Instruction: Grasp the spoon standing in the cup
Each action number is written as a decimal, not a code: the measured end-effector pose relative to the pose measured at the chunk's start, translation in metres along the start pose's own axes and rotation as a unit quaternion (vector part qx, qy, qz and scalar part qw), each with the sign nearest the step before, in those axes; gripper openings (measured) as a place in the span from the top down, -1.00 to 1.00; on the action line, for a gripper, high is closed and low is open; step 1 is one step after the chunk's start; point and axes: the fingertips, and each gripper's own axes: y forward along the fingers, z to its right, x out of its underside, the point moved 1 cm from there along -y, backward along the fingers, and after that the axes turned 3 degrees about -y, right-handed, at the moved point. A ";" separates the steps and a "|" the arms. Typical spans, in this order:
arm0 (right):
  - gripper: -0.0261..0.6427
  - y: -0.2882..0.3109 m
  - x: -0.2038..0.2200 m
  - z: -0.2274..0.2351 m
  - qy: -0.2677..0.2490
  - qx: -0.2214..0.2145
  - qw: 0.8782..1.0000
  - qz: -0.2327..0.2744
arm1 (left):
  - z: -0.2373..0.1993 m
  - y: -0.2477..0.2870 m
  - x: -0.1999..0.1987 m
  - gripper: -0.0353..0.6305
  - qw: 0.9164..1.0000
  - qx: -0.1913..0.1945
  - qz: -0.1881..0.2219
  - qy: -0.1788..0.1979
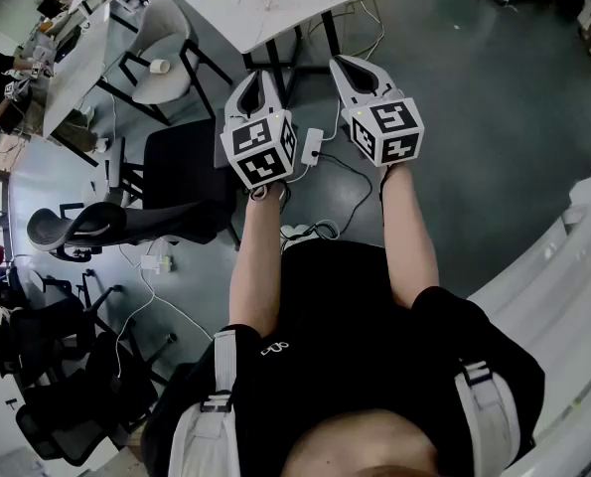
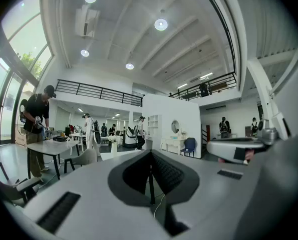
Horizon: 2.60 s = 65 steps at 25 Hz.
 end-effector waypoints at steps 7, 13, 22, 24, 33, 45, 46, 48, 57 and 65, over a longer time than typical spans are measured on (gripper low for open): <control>0.90 0.001 0.001 0.002 0.015 0.012 1.000 0.005 | -0.010 -0.003 0.003 0.85 1.000 -0.007 -0.002 -0.007; 0.90 -0.001 0.018 0.038 0.050 0.086 0.995 -0.027 | -0.011 -0.002 0.006 0.85 1.000 -0.011 -0.003 -0.011; 0.90 0.023 0.023 0.032 0.058 0.064 0.996 -0.029 | -0.040 0.009 0.013 0.85 0.999 -0.029 -0.012 -0.030; 0.90 0.033 0.028 0.033 0.059 0.060 0.996 -0.033 | -0.044 0.020 0.016 0.85 0.999 -0.028 -0.016 -0.033; 0.90 0.096 0.034 0.054 0.065 0.061 0.996 -0.029 | -0.071 0.100 0.044 0.85 0.997 -0.010 -0.046 -0.061; 0.90 0.239 0.097 0.092 0.096 0.064 0.989 -0.097 | -0.133 0.241 0.079 0.85 0.989 0.006 -0.121 -0.086; 0.90 0.256 0.099 0.094 0.091 0.059 0.989 -0.101 | -0.140 0.254 0.079 0.85 0.989 0.008 -0.121 -0.091; 0.90 0.291 0.103 0.094 0.081 0.050 0.990 -0.108 | -0.155 0.279 0.080 0.85 0.988 0.016 -0.120 -0.093; 0.90 0.401 0.119 0.067 0.062 -0.003 0.990 -0.127 | -0.203 0.343 0.091 0.85 0.984 0.028 -0.134 -0.118; 0.90 0.384 0.149 0.138 0.078 0.066 0.981 -0.164 | -0.162 0.398 0.103 0.85 0.977 0.080 -0.153 -0.127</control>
